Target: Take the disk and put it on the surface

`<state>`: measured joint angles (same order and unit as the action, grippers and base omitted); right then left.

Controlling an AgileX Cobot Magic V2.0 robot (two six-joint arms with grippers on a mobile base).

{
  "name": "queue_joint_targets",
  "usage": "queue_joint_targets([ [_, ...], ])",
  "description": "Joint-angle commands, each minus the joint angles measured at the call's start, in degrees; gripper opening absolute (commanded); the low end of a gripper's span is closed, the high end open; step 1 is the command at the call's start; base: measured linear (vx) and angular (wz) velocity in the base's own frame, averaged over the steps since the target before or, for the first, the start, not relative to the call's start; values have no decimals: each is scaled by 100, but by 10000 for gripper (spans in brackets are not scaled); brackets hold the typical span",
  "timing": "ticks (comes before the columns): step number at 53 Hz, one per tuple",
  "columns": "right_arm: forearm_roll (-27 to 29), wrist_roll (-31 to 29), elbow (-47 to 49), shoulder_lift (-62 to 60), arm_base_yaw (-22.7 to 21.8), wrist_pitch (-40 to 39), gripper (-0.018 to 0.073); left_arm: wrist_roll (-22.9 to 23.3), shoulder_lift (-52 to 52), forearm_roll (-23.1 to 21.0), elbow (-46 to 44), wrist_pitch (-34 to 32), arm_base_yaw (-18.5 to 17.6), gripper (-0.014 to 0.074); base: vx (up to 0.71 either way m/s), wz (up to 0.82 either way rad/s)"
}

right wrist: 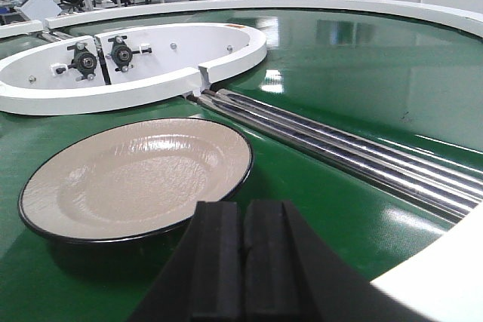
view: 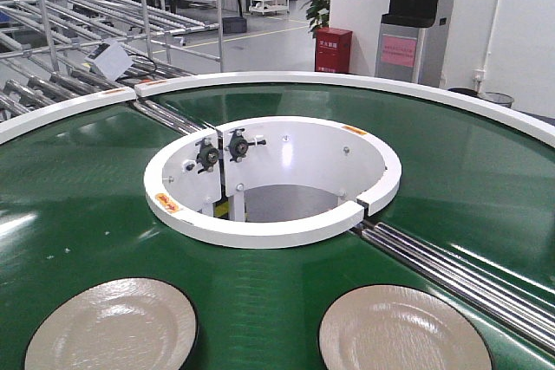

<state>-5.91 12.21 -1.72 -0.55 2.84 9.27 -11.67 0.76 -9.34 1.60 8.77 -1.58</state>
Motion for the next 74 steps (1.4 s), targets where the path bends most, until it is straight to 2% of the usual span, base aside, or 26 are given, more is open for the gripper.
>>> queue_joint_targets([
  [1, -77, 6, -104, -51, -17, -441, -6, 38, 63, -19, 69, -446, -17, -1, 0, 0],
  [37, -77, 6, -104, -51, -17, -454, -6, 38, 63, -19, 69, -490, -17, -1, 0, 0],
  [43, -77, 11, -104, -51, -17, -614, -6, 38, 63, -19, 69, -846, -17, -1, 0, 0],
  [47, -83, 5, -104, -51, -17, -862, -6, 38, 63, -19, 12, -1366, -17, -1, 0, 0],
  [51, -82, 11, -91, -51, -17, -1490, -6, 88, 63, -19, -1, -2246, -17, -1, 0, 0],
  [55, -14, 103, -33, -51, -17, -2156, -6, 323, 63, -25, -44, -3161, -17, -1, 0, 0],
  [58, 61, 219, 211, -51, -17, -2190, -6, 566, 63, -15, -306, -3409, -17, -1, 0, 0],
  [60, 54, 220, 453, -46, -17, -2055, -6, 594, 58, -6, -591, -3280, -17, -1, 0, 0],
  [63, 22, 109, 960, -29, -17, -1766, -6, 484, -15, 48, -1278, -2743, -17, -1, 0, 0],
  [67, -62, -226, 1820, 201, -17, -1523, -6, 111, -350, 186, -2160, -2186, -17, -1, 0, 0],
  [71, -83, -460, 2656, 675, -17, -1408, -6, -251, -1030, 187, -3145, -1850, -17, -1, 0, 0],
  [74, -83, -503, 3296, 1199, -17, -1384, -6, -268, -1574, 176, -3748, -1637, -17, -1, 0, 0],
])
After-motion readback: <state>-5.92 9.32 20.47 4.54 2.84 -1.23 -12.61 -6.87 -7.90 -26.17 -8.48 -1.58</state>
